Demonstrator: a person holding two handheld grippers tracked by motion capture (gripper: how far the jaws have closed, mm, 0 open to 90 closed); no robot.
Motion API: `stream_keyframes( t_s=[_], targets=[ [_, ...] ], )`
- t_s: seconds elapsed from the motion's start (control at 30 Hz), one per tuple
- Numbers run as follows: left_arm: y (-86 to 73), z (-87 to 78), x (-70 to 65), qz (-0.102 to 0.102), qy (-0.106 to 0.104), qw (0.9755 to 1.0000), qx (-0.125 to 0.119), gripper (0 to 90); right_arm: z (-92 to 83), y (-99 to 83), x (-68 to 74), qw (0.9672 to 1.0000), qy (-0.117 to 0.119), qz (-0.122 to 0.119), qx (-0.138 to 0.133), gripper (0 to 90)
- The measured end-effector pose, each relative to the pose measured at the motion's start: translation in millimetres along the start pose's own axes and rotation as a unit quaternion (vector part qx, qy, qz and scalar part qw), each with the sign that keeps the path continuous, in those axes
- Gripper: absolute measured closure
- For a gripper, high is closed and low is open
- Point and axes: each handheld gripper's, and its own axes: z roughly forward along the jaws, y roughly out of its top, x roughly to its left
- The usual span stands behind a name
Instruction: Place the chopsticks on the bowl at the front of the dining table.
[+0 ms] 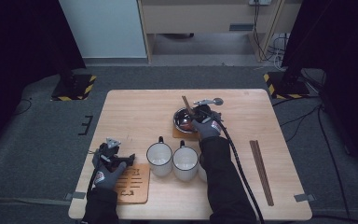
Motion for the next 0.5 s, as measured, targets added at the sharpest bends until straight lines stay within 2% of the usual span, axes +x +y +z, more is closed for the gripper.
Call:
stream_keyframes(
  t_s=[0.5],
  targets=[
    [0.0,0.0,0.0,0.000,0.000,1.0000,0.000,0.0,1.8,0.2,-1.4,0.9995,-0.027,0.012,-0.007,78.0]
  ],
)
